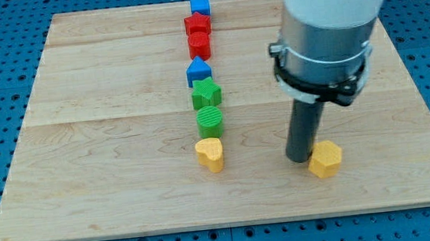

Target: Point your arm at the yellow heart

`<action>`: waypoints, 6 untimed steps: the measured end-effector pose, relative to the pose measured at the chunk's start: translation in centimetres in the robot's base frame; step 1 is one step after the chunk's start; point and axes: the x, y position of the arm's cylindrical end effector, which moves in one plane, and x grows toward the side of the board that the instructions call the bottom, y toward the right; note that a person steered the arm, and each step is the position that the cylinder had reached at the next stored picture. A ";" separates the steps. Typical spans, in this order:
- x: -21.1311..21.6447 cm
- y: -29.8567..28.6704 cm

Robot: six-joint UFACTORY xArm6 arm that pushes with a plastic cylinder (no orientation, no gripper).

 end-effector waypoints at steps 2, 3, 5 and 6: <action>-0.4 -3.1; 5.9 -12.1; -0.8 -22.6; -1.0 -14.0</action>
